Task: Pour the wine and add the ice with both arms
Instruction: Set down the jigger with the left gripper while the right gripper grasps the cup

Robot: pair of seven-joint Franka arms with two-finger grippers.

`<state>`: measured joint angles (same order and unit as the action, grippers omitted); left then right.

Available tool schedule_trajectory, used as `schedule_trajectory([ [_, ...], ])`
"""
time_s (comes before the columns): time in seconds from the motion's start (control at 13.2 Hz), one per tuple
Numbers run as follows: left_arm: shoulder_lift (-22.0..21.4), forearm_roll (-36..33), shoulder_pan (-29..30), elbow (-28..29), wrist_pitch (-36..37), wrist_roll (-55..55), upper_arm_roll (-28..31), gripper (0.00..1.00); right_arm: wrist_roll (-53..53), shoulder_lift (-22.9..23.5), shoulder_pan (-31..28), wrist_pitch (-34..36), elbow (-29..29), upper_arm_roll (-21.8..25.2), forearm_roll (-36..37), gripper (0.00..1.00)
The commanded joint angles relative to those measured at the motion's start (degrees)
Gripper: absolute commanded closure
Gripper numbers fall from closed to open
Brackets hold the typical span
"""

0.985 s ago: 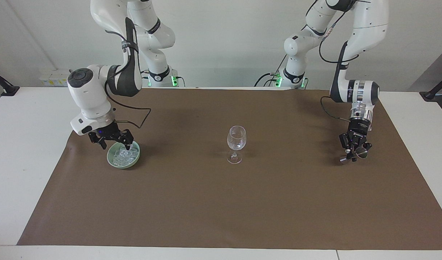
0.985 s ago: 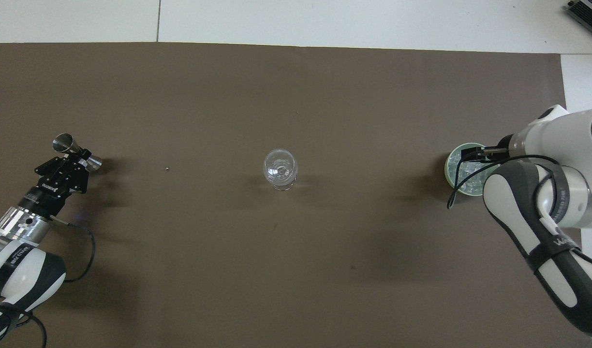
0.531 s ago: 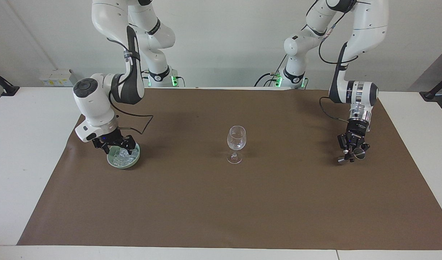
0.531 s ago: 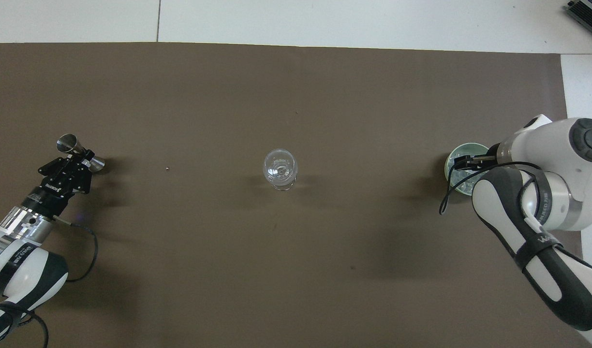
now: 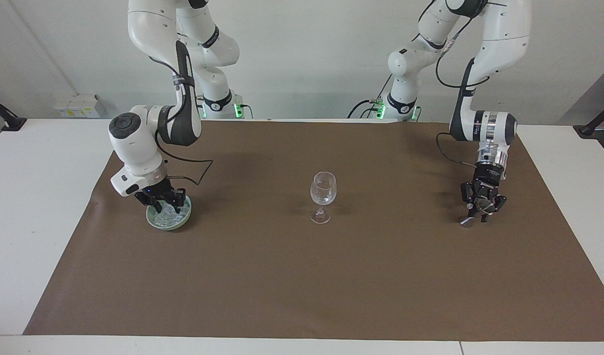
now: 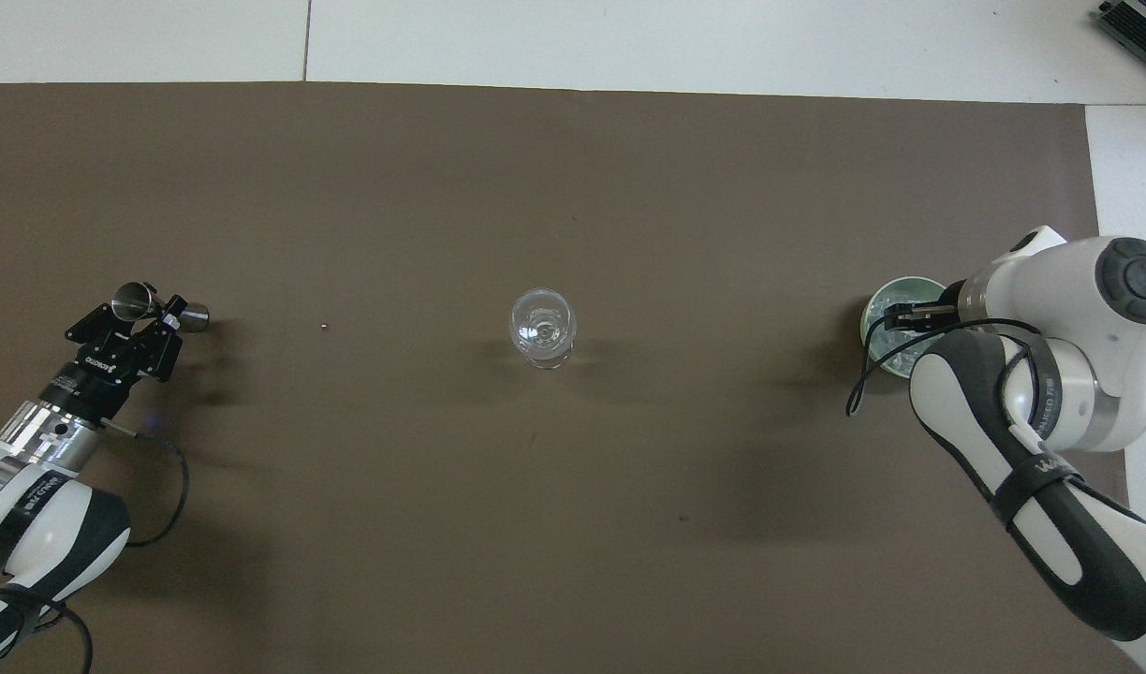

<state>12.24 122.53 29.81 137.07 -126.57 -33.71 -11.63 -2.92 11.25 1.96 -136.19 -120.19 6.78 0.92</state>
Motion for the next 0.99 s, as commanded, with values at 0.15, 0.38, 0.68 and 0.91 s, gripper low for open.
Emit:
schedule_trajectory([
  [0.15, -0.11, 1.22, 0.34, 0.13, -0.61, 0.93, 0.03, 0.14, -1.83, -0.61, -0.38, -0.75, -0.93, -0.10, -0.92, 0.51],
  [0.38, -0.03, 0.61, 0.34, -0.40, -0.70, 1.28, 0.12, 0.07, -1.92, -0.61, -0.46, -0.31, -0.66, -0.10, -0.92, 0.67],
  [0.68, -0.38, -2.55, 0.16, -1.37, -2.19, 1.28, 0.12, 0.07, -2.00, -0.70, -0.38, 1.27, 0.39, -0.19, -0.84, 0.92],
  [0.91, -0.82, -7.80, 1.30, -4.34, -2.98, 0.58, 0.73, 0.07, -1.83, -1.66, -0.29, 5.56, 2.93, -0.37, -0.92, 0.98],
])
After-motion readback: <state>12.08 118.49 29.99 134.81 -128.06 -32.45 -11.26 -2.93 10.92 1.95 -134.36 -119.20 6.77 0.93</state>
